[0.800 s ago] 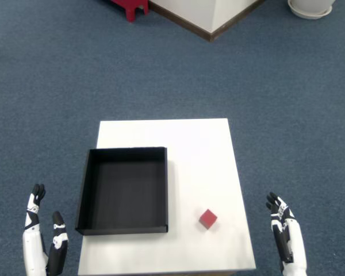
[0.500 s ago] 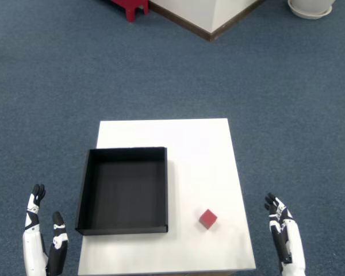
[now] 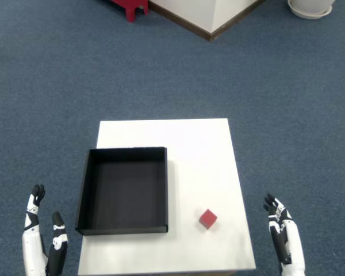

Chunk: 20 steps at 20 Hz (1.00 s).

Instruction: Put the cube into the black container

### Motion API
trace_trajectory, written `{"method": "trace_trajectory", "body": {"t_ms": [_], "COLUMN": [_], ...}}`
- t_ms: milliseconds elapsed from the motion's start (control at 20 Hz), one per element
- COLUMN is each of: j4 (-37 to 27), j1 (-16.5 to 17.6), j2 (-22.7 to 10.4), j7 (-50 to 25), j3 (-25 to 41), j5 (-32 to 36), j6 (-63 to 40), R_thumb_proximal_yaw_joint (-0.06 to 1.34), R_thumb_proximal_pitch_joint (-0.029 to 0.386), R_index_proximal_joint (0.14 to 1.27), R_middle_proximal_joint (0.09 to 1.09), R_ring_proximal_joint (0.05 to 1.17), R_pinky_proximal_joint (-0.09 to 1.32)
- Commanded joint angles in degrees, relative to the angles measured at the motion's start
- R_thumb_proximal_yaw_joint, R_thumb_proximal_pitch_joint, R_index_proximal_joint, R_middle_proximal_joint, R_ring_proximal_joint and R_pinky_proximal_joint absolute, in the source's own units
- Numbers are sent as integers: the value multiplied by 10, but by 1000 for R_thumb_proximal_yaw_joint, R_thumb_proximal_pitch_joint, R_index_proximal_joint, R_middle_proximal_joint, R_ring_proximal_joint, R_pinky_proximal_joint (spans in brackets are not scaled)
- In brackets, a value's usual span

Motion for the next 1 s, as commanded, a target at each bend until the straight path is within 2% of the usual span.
{"method": "trace_trajectory", "body": {"t_ms": [50,150,250,300,350,400,450,500,550,800,1000], "j4": [4,10,52,82,107,124,132,140,145,207,213], "j1": [-12,-12,-27,-39,-47,-52,-53,-54,-54,-70,-76], "j2": [-7,-5,-10,-12,-11,-9,-8,-5,-4,12,18], "j7": [-19,-30,-61,-87,-115,-144,-166,-197,-218,-383,-529], "j3": [2,9,46,76,103,127,144,167,183,330,440], "j5": [-5,-13,-49,-73,-92,-105,-113,-123,-130,-192,-233], "j6": [-27,-29,-55,-69,-78,-82,-84,-85,-85,-37,26], "R_thumb_proximal_yaw_joint": [-12,-10,14,195,484,632,624,497,438,370,394], "R_thumb_proximal_pitch_joint": [308,312,301,265,205,153,125,90,76,49,37], "R_index_proximal_joint": [228,229,238,249,266,288,311,351,367,385,397], "R_middle_proximal_joint": [222,222,214,211,197,178,172,169,169,169,178], "R_ring_proximal_joint": [270,270,249,212,161,140,138,142,147,168,183], "R_pinky_proximal_joint": [73,71,44,14,5,10,14,20,26,45,45]}}
